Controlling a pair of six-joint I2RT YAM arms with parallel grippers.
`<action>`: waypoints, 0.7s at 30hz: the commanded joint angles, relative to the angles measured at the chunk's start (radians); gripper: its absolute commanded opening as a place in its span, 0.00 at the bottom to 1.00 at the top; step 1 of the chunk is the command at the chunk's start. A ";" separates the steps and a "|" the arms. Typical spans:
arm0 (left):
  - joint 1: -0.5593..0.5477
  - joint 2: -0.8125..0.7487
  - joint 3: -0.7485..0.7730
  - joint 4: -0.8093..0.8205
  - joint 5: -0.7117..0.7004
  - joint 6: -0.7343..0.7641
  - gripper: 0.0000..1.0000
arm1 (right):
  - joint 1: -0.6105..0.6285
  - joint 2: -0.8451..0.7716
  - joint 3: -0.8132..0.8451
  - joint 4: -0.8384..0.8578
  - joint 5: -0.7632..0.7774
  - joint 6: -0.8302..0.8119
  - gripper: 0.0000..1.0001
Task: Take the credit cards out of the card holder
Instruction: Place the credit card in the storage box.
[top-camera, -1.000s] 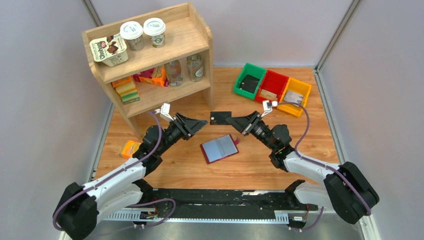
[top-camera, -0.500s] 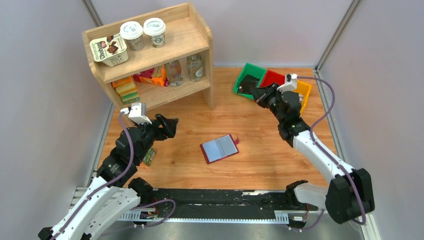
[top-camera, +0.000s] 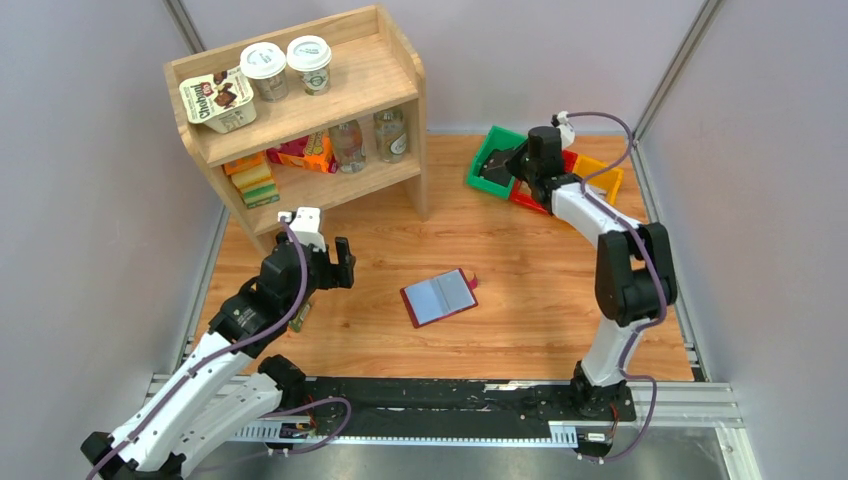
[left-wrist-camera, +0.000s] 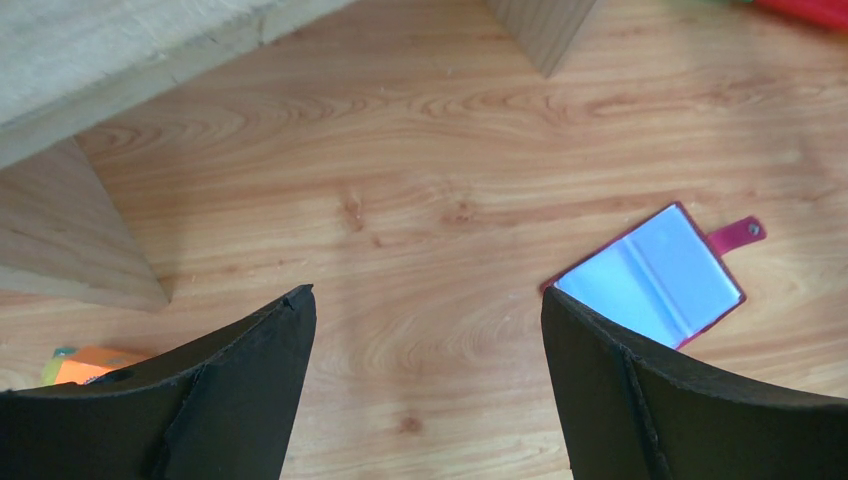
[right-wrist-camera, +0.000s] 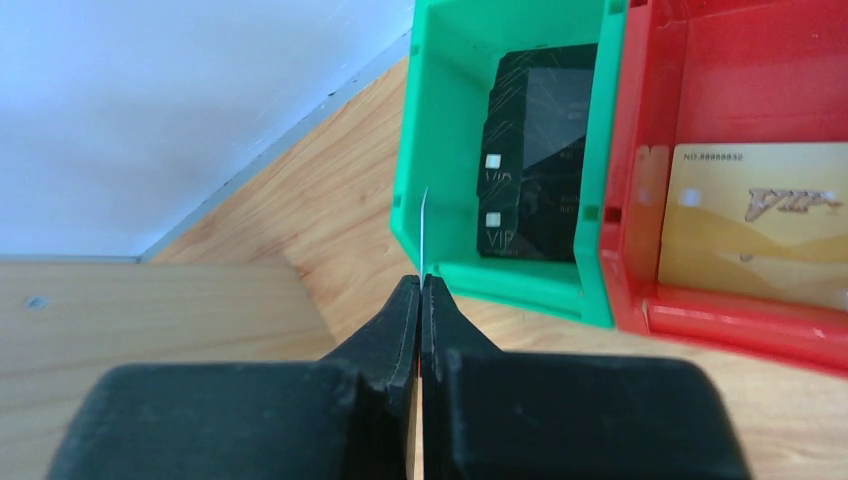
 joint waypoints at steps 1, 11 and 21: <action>0.003 0.012 0.043 -0.037 0.024 0.016 0.90 | -0.003 0.129 0.164 -0.077 0.059 0.009 0.00; 0.004 0.023 0.046 -0.051 0.044 0.013 0.90 | 0.005 0.374 0.390 -0.150 0.070 0.075 0.00; 0.003 0.029 0.047 -0.031 0.128 -0.022 0.90 | 0.019 0.306 0.365 -0.298 0.177 0.026 0.46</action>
